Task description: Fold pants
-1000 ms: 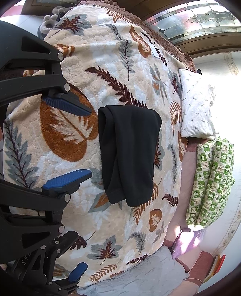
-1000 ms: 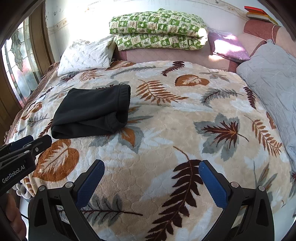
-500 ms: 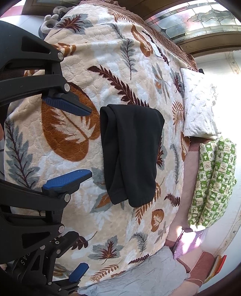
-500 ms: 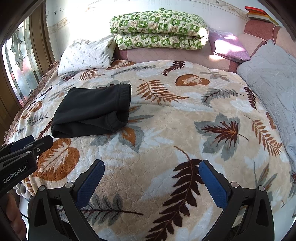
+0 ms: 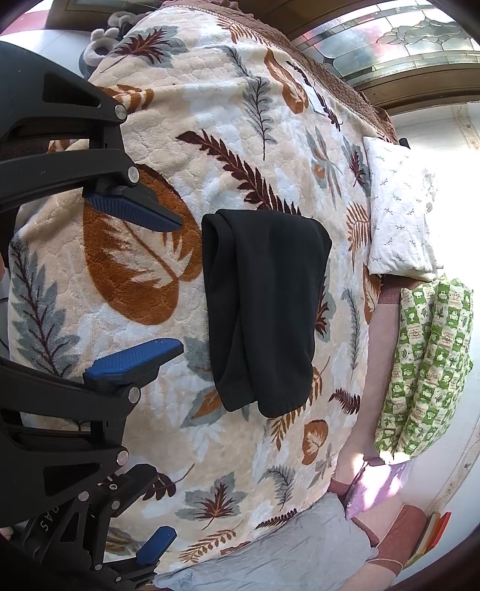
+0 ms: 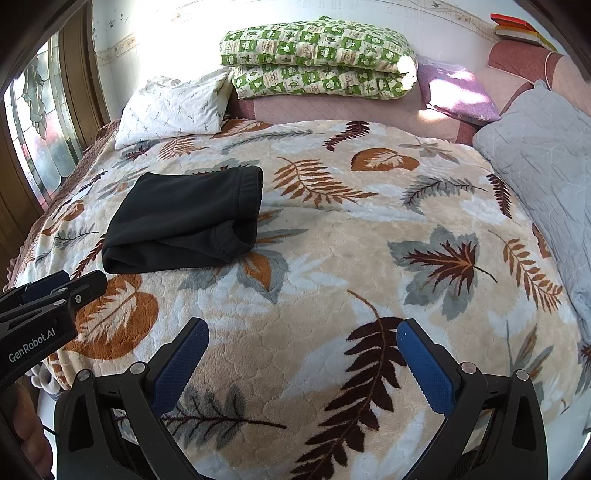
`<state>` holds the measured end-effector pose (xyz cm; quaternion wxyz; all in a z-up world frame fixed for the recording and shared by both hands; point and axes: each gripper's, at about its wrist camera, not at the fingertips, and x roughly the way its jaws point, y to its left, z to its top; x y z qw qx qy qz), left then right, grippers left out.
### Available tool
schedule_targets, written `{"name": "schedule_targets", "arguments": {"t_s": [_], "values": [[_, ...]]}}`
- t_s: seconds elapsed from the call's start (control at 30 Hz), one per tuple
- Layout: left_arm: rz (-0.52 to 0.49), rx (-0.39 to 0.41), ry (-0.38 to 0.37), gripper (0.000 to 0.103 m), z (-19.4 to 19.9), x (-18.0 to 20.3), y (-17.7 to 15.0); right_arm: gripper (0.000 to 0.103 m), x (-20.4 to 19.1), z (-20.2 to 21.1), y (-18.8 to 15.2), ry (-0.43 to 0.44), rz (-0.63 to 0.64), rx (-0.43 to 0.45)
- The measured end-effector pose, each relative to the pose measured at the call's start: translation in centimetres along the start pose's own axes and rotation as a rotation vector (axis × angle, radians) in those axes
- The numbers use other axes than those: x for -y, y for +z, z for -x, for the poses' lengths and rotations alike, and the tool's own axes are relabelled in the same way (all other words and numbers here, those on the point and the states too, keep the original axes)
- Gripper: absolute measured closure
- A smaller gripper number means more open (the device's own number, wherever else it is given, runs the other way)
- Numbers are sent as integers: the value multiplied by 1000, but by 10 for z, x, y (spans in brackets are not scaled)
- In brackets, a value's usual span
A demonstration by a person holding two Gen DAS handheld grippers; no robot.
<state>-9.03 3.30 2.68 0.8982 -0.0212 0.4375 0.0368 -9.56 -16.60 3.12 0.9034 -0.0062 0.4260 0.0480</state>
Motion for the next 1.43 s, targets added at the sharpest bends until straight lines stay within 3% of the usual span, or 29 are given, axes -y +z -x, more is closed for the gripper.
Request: {"name": "schedule_targets", "arguments": {"t_s": [0.73, 1.43], "values": [[33, -4, -31, 44, -7, -4, 2, 1, 4, -1, 0, 2, 8, -6], [-4, -28, -31, 44, -10, 3, 4, 1, 7, -5, 0, 2, 4, -17]]}}
